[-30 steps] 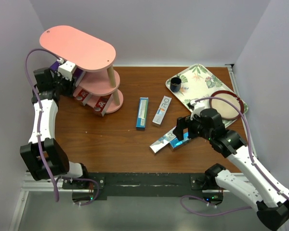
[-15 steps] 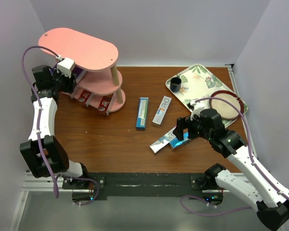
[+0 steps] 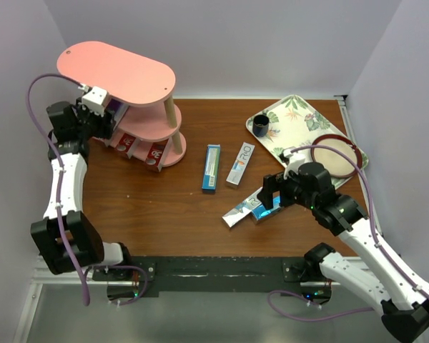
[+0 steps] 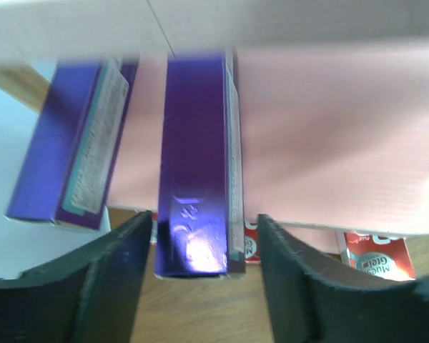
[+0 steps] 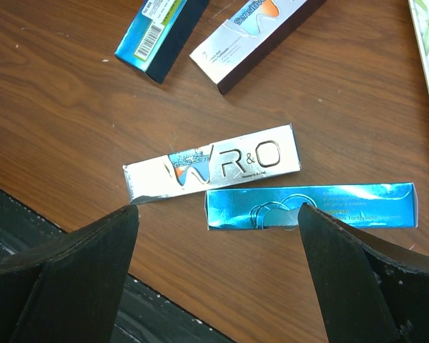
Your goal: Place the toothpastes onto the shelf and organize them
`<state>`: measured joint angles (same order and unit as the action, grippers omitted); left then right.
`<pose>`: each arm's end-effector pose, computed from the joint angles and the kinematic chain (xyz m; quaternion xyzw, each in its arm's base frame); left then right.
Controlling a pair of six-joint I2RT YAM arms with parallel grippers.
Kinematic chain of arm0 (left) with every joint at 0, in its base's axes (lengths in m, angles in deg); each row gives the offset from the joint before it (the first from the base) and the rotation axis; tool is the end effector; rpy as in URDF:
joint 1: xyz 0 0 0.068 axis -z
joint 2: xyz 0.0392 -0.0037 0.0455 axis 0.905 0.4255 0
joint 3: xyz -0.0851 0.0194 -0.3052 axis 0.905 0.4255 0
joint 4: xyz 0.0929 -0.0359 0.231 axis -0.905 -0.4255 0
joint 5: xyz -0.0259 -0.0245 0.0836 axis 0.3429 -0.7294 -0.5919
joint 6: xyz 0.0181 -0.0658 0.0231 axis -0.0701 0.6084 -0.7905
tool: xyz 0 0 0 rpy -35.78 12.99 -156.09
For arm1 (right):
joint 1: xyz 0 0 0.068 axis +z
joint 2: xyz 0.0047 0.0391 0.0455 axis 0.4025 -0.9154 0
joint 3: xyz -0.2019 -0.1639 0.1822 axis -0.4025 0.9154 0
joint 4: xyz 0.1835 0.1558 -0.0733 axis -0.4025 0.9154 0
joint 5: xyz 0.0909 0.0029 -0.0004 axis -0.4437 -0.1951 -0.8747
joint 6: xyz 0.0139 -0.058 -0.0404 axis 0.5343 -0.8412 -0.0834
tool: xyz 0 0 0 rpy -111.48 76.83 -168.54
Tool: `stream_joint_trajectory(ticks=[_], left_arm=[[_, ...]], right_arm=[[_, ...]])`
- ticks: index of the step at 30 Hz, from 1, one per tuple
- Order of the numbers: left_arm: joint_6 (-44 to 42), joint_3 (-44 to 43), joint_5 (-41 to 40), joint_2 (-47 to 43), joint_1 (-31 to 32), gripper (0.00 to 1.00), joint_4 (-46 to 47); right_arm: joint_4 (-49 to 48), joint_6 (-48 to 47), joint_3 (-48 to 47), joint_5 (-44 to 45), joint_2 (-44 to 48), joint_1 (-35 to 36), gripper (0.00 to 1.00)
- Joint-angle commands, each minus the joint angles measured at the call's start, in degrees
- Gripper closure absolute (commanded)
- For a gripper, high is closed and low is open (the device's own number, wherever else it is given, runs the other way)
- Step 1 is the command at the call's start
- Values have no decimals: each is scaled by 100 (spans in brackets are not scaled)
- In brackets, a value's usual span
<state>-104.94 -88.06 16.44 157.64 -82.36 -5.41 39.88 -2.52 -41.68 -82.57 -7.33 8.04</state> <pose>0.3071 0.0681 0.3833 0.1633 0.7962 -0.0028 0.5826 0.1146 0.0740 0.3202 -0.1480 0.8725 0.1980 0.4215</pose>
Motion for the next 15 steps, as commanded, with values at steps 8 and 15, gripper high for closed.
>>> stream_joint_trajectory(ticks=[8,15], left_arm=[[1559,695,-642,-1627,5,2,914],[3475,476,-1908,-1873,5,1,-69]], right_arm=[[-32,-82,-10,28,123,14,2],[-6,-55,34,37,325,14,2]])
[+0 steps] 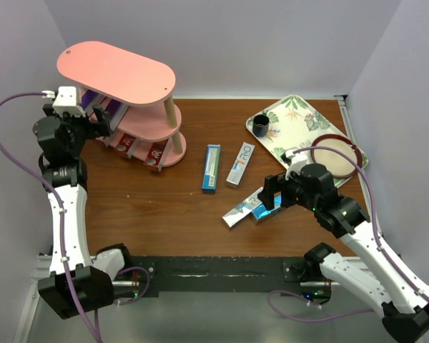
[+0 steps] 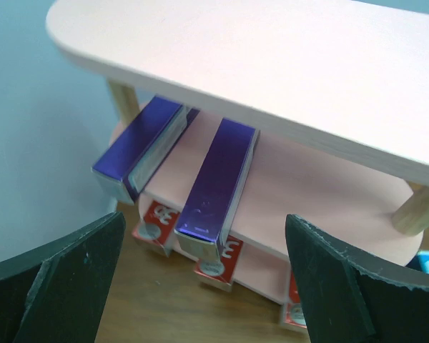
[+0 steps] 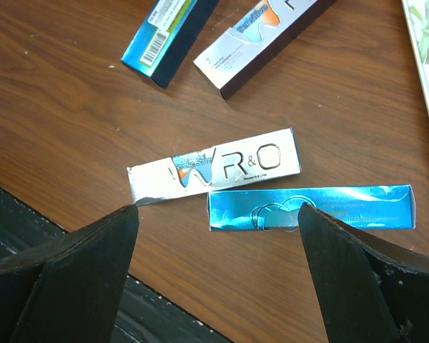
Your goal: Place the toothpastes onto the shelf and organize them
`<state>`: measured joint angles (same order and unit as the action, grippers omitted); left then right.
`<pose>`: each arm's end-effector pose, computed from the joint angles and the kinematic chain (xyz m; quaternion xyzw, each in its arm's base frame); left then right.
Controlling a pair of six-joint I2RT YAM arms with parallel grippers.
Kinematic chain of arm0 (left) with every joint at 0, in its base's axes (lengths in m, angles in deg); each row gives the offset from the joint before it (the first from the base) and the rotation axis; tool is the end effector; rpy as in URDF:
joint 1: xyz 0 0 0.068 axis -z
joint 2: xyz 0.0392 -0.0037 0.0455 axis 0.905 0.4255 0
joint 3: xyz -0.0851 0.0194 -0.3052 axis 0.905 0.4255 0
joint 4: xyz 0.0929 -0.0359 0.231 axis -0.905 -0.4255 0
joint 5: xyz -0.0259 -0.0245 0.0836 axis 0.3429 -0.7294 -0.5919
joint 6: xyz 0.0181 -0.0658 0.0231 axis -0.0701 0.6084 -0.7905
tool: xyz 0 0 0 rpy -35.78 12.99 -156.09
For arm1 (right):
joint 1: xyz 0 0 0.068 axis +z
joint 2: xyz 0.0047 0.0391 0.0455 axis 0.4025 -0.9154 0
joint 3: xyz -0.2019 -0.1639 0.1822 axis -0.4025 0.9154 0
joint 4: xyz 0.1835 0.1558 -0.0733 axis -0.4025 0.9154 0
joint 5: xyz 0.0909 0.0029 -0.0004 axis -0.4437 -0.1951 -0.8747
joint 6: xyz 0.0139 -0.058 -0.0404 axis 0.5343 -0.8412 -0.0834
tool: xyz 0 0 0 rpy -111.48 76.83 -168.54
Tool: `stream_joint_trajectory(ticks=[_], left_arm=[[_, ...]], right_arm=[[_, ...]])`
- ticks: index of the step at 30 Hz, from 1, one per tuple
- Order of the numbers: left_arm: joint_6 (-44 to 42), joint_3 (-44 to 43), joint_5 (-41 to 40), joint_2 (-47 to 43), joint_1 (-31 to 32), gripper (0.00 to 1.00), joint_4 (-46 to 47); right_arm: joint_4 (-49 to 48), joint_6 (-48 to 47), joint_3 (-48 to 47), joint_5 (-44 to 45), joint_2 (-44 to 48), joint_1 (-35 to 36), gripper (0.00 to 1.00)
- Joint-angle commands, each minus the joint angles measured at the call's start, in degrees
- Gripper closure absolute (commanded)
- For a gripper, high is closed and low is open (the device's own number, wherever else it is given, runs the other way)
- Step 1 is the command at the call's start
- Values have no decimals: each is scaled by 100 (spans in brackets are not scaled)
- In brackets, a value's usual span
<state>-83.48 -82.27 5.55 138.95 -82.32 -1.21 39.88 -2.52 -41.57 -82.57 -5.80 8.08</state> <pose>0.2182 0.0508 0.4361 -0.0111 0.7312 -0.0027 0.6821 0.1098 0.0712 0.3226 -0.1476 0.8666 0.2023 0.4316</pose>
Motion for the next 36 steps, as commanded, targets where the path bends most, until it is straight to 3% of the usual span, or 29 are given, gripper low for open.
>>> stream_joint_trajectory(ticks=[1,13,36], left_arm=[[1600,-60,-899,-22,9,2,-707],[2753,547,-663,135,1,8,-139],[3264,345,6,1111,1,9,784]], right_arm=[[-14,-47,23,37,198,18,2],[-23,-55,41,20,304,18,2],[-23,-47,76,64,313,18,1]])
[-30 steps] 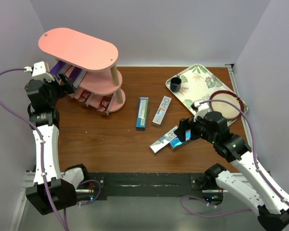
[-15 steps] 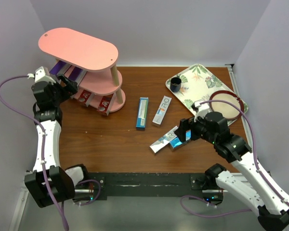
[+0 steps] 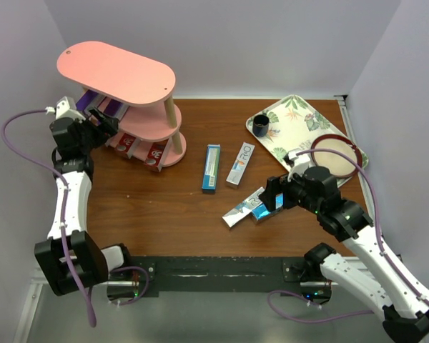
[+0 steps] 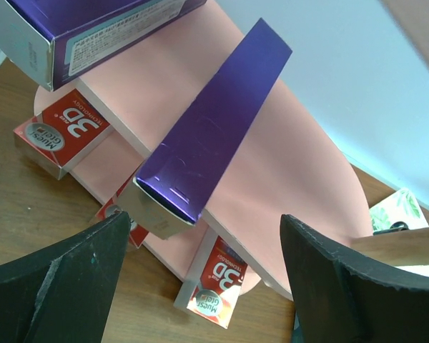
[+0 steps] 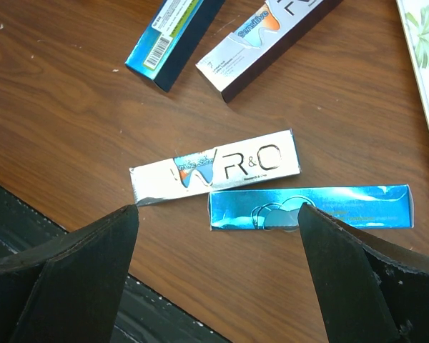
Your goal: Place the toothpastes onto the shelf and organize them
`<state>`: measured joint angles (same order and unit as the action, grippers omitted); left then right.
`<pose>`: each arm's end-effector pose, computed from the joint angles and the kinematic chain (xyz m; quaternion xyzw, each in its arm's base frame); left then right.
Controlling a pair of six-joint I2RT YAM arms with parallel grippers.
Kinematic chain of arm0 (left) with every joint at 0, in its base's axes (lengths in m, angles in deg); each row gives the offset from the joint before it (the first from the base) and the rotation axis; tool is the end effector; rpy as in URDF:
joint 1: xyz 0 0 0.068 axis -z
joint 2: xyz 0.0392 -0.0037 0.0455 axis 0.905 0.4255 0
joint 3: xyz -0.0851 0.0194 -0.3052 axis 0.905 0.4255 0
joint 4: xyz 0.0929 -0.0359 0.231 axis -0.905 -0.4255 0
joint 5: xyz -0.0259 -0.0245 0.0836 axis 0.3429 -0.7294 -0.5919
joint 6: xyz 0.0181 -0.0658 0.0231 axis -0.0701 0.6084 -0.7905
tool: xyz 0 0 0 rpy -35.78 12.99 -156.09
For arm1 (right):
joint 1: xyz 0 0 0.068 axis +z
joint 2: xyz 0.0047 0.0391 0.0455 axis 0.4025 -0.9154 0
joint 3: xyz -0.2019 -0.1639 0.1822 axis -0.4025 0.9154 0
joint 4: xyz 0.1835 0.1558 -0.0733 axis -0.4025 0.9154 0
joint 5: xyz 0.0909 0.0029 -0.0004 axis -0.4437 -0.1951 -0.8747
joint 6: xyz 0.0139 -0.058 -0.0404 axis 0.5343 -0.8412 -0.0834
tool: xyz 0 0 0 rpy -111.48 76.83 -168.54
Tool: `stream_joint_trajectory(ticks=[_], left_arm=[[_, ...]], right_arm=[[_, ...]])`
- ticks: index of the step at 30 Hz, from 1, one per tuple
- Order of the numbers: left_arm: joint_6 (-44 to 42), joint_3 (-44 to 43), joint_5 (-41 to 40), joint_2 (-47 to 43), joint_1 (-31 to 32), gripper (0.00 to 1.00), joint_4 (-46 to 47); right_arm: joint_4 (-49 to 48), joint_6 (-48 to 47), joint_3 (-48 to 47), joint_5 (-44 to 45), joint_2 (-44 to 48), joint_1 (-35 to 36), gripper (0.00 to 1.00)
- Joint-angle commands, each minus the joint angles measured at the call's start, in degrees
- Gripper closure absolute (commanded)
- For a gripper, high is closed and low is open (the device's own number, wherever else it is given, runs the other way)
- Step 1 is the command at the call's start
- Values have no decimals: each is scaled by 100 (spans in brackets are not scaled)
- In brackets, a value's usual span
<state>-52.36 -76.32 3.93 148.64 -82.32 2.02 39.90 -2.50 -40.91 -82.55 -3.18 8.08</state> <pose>0.2670 0.0679 0.3661 -0.2544 0.7570 -0.1749 0.5759 0.1018 0.0661 0.3235 -0.1464 0.8585 0.2078 0.4453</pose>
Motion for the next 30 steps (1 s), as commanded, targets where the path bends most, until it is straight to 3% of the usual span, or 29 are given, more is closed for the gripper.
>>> stream_joint_trajectory(ticks=[1,19,30], left_arm=[[160,-267,185,169,1,9,496],[-50,-839,71,662,1,8,356],[-1095,13,-544,-1131,228,1,-381]], right_arm=[[-26,-49,19,61,42,18,2],[-17,-49,19,96,16,18,2],[1,188,-69,228,-239,18,2]])
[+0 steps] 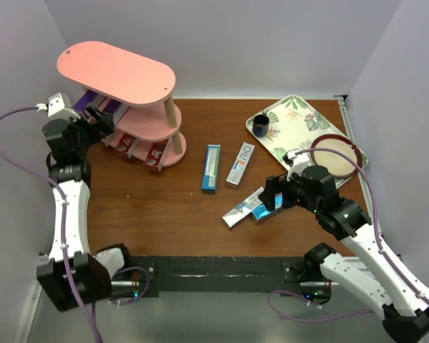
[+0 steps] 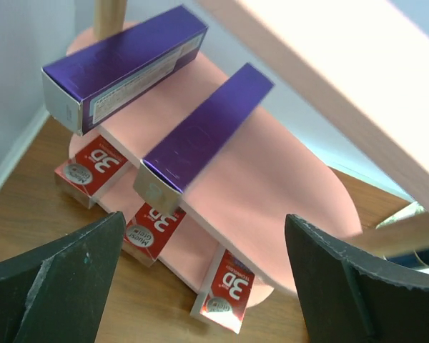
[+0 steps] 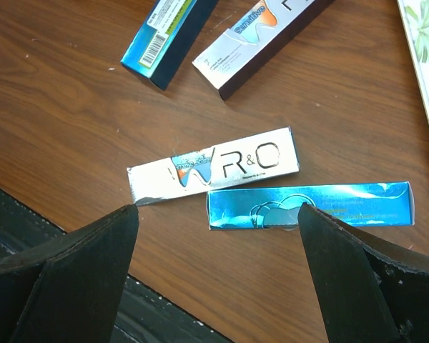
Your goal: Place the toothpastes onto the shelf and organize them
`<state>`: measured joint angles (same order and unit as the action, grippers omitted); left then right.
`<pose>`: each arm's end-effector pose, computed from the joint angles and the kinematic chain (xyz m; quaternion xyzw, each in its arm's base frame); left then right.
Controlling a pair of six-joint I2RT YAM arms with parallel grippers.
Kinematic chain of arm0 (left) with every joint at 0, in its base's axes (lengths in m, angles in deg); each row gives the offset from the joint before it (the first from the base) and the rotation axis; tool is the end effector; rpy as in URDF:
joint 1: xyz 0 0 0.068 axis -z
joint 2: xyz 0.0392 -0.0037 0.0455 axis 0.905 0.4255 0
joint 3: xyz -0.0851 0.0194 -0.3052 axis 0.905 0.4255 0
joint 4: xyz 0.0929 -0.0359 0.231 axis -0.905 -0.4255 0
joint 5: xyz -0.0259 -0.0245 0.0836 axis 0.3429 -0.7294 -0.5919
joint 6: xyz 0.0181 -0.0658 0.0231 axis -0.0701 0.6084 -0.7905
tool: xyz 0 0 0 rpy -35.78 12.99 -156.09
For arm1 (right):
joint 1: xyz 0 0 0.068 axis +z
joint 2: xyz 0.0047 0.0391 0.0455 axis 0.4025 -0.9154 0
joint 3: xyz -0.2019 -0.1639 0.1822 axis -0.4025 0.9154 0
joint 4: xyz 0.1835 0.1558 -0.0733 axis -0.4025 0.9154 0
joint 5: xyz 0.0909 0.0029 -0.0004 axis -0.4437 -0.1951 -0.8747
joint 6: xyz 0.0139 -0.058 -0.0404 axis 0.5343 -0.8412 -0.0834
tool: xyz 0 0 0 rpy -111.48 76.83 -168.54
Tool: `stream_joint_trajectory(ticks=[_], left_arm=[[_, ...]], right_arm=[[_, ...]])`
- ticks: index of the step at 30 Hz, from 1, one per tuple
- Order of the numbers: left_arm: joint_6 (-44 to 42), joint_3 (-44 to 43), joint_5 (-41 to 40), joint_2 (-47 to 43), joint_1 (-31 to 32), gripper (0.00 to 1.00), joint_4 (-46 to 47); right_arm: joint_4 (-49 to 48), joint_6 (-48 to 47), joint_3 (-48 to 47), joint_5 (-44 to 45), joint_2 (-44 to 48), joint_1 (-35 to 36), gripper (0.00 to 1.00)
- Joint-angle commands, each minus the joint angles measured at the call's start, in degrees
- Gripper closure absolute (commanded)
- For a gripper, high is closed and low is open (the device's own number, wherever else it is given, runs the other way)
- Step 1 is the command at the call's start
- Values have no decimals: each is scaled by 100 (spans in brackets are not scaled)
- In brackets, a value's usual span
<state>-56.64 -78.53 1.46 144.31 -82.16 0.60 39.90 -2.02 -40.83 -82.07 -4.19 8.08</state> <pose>0.2476 0.0637 0.3955 -0.2236 0.7395 -0.1369 0.6199 0.1052 0.0677 0.3212 -0.1414 0.8641 0.2031 0.4383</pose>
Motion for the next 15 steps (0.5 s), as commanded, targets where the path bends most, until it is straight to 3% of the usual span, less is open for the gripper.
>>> stream_joint_trajectory(ticks=[1,4,10,15], left_arm=[[-781,243,-332,-794,336,0,-371],[-1194,603,-657,-1110,1273,0,-364],[-1652,1429,-772,-1909,2505,0,-57],[-1872,2071,-597,-2455,2947,0,-47]], right_arm=[[10,236,-104,311,-243,1,1],[-95,499,-253,469,-541,9,1],[-306,1220,-657,988,-1674,9,1],[-491,1817,-1035,1349,-2703,0,1]])
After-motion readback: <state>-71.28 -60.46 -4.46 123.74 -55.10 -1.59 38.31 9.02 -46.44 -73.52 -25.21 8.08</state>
